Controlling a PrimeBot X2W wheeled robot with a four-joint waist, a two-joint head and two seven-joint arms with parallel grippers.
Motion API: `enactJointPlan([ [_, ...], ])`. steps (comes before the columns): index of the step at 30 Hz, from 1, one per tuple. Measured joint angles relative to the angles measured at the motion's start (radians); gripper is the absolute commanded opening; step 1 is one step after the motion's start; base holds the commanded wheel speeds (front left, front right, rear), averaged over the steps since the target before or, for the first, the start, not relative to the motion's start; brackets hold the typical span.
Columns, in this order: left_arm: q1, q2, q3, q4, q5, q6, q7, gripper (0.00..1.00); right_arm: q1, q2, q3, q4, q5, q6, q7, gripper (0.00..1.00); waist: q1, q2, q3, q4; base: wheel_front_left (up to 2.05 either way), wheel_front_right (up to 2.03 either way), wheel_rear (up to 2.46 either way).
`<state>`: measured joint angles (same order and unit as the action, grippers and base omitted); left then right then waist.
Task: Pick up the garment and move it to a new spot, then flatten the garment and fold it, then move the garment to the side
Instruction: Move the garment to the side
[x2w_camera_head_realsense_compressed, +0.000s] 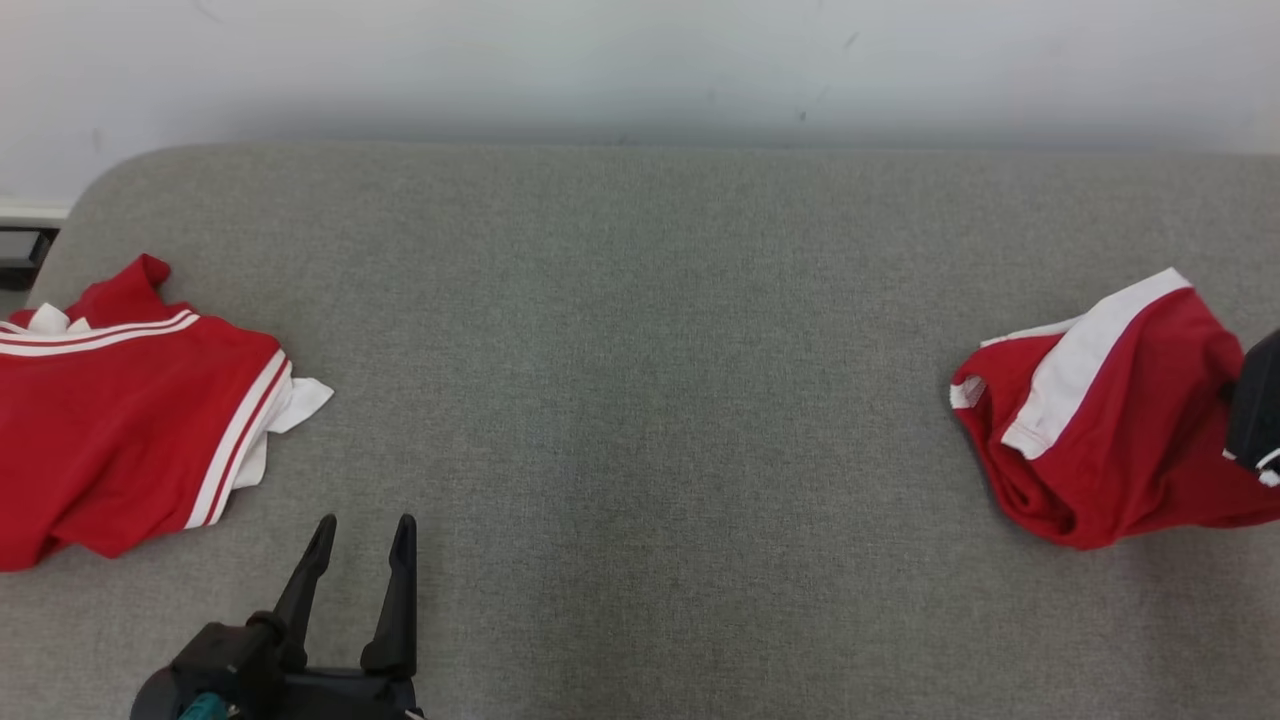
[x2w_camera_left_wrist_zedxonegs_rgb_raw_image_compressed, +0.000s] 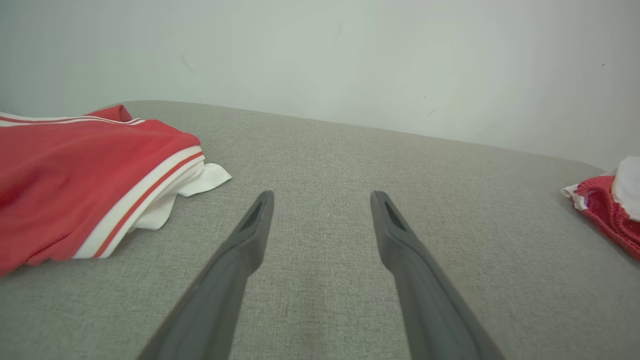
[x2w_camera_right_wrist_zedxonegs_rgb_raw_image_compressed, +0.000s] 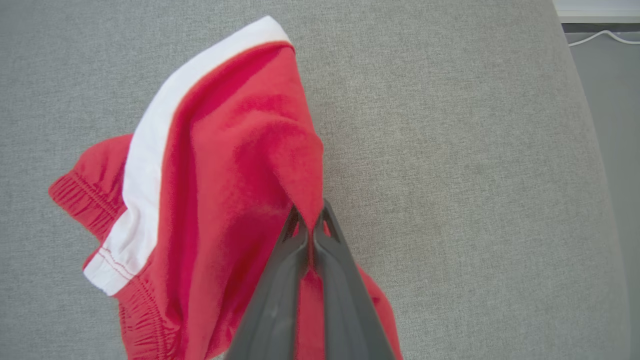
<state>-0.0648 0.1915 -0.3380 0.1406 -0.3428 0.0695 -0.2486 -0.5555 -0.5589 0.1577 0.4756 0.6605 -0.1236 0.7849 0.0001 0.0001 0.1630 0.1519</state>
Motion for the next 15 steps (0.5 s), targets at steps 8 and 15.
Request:
enactJointPlan([
  [8, -0.028, 0.008, 0.009, -0.014, -0.002, -0.009, 0.0, 1.0, -0.055, -0.016, -0.019, 0.0, -0.04, -0.001, 0.026, 0.0, 0.0001, 0.0, 0.057, -0.014, 0.0, 0.0, 0.0],
  [15, -0.033, 0.01, 0.009, -0.013, -0.003, -0.018, 0.0, 1.0, -0.073, -0.044, -0.058, 0.01, -0.084, -0.001, 0.043, 0.0, -0.0001, 0.0, 0.079, -0.042, 0.0, 0.0, 0.0],
])
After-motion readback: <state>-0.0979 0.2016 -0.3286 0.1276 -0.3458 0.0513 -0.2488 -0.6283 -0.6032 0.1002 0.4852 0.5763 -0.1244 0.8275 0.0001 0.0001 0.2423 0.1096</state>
